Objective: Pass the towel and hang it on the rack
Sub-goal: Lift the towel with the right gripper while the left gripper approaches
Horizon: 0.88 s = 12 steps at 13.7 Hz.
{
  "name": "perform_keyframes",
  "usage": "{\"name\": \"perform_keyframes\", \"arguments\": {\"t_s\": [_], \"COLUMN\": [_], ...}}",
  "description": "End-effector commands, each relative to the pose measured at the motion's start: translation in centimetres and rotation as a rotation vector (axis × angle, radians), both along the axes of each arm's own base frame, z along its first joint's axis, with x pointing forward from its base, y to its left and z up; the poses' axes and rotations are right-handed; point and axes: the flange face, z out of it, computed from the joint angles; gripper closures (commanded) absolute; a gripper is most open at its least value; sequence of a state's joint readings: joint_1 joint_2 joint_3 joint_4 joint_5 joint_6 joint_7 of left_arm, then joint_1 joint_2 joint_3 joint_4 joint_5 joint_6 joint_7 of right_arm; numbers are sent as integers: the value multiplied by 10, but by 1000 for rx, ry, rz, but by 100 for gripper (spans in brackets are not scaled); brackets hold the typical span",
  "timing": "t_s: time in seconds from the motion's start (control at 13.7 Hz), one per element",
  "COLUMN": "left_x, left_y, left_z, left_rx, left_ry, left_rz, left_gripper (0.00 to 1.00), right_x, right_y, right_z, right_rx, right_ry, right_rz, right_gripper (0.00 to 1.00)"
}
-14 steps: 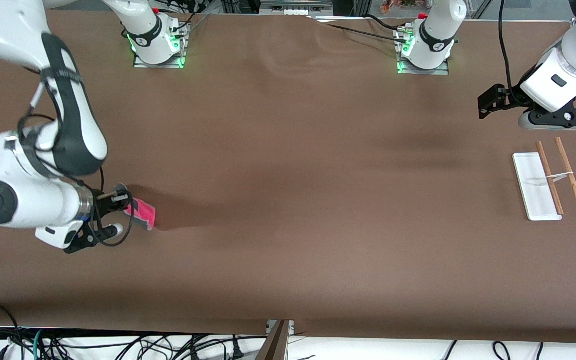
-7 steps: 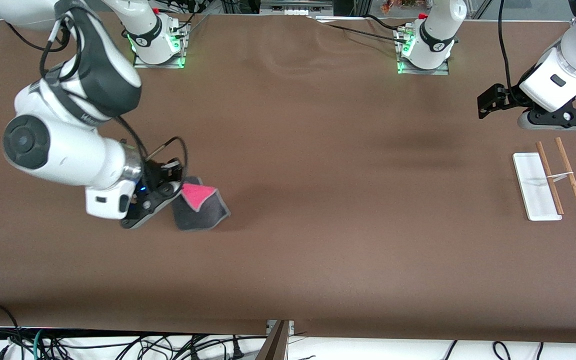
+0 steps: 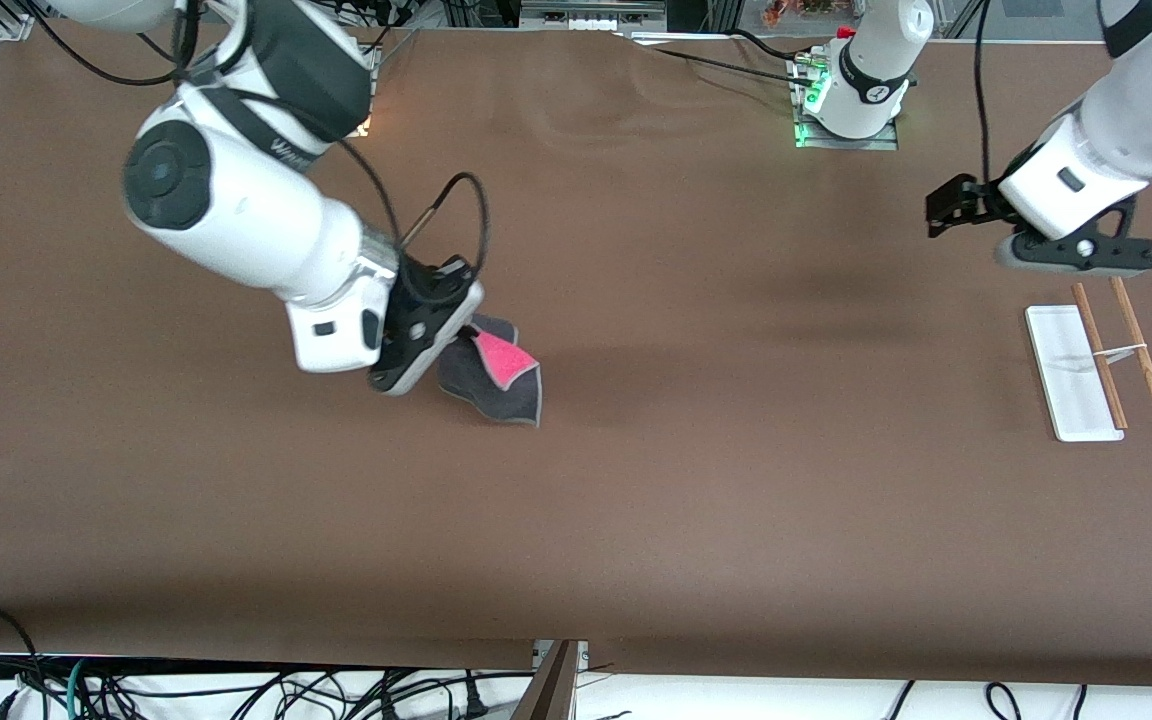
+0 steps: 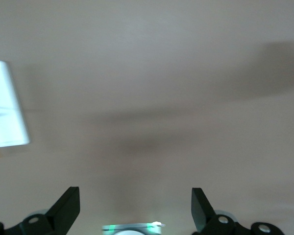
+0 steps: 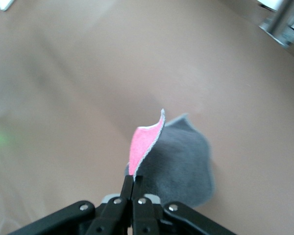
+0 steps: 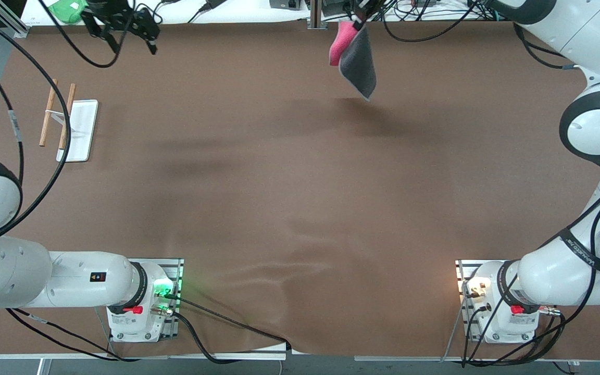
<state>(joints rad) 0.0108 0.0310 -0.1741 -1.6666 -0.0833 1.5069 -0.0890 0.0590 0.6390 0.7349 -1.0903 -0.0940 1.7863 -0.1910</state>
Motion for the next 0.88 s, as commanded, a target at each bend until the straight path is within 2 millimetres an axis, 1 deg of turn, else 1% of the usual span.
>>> {"name": "perform_keyframes", "arguments": {"t_s": [0.0, 0.07, 0.15, 0.29, 0.51, 0.73, 0.8], "left_x": [16, 24, 32, 37, 52, 70, 73], "left_y": [-14, -22, -30, -42, -62, -81, -91], "left_z": [-24, -28, -31, -41, -74, -102, -112], "left_rx": [-91, -131, -217, -404, -638, -908, -982], "left_ry": [52, 51, 57, 85, 92, -7, -38], "left_rz": [-48, -89, -124, -148, -242, -357, -403], "left_gripper": [0, 0, 0, 0, 0, 0, 0], "right_x": [-15, -19, -21, -29, -47, -62, -66], "right_y": [36, 44, 51, 69, 93, 112, 119], "right_z": [9, 10, 12, 12, 10, 13, 15], "right_rx": [32, 42, 59, 85, 59, 75, 82], "right_ry": [-61, -71, -89, -115, -139, -140, -155], "right_rz": [39, 47, 50, 62, 108, 90, 97], "right_gripper": [100, 100, 100, 100, 100, 100, 100]}}
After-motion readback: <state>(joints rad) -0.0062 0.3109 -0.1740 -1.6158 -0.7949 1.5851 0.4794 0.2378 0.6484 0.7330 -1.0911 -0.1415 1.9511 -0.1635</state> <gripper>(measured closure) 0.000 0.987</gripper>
